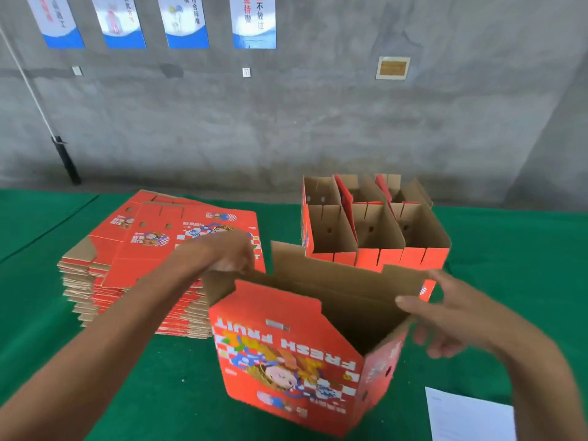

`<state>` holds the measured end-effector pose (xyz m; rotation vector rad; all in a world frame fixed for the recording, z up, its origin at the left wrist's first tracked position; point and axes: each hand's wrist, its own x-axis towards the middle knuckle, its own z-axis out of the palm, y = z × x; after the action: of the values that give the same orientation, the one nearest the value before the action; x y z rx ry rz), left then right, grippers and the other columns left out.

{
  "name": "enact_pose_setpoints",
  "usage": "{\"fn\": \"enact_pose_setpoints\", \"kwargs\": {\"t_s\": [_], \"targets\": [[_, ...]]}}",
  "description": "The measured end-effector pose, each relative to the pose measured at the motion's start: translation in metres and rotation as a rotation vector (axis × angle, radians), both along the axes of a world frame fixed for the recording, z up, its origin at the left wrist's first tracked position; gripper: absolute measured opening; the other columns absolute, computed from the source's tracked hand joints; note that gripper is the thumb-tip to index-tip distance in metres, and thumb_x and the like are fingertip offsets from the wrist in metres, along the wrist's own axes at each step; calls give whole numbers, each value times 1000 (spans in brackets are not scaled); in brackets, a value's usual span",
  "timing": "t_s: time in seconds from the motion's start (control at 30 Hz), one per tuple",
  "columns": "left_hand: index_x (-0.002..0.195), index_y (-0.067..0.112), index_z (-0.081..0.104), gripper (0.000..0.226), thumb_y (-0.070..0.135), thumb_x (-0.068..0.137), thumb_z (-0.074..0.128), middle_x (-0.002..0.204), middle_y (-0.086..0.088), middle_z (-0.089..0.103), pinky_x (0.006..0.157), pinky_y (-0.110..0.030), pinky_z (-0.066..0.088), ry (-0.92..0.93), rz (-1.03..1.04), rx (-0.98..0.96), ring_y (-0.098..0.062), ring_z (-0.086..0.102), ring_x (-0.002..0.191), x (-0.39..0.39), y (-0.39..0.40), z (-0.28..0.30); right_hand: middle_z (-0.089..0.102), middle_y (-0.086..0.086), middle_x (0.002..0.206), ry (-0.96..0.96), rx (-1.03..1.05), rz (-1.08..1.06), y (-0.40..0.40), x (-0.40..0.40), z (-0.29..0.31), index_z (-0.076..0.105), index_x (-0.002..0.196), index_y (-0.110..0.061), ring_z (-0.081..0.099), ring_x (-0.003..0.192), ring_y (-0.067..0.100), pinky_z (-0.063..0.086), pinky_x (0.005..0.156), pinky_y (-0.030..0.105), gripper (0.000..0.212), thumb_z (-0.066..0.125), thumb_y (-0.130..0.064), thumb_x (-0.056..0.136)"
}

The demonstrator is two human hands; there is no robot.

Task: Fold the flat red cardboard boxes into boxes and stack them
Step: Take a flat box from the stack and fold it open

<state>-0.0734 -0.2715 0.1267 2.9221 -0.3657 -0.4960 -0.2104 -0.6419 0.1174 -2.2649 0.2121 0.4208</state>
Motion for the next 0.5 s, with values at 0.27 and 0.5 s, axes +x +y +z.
{"fn": "enact_pose_setpoints", "kwargs": {"t_s": [0.27, 0.5], "targets": [[98, 20, 84, 15, 21, 93, 70, 94, 8, 78, 84, -32, 52, -51, -340, 84, -10, 68, 90, 36, -83, 25, 67, -14, 129, -52, -149, 263, 10, 12, 22, 60, 135, -40, 72, 100, 7, 61, 89, 38, 97, 63, -98, 57], [97, 18, 83, 11, 18, 92, 74, 87, 10, 71, 83, -31, 51, -104, -562, 119, -18, 65, 88, 20, -158, 46, 69, 4, 118, -281, -424, 398, 73, 84, 2, 49, 142, -20, 68, 97, 21, 57, 79, 36, 60, 65, -49, 92]]}}
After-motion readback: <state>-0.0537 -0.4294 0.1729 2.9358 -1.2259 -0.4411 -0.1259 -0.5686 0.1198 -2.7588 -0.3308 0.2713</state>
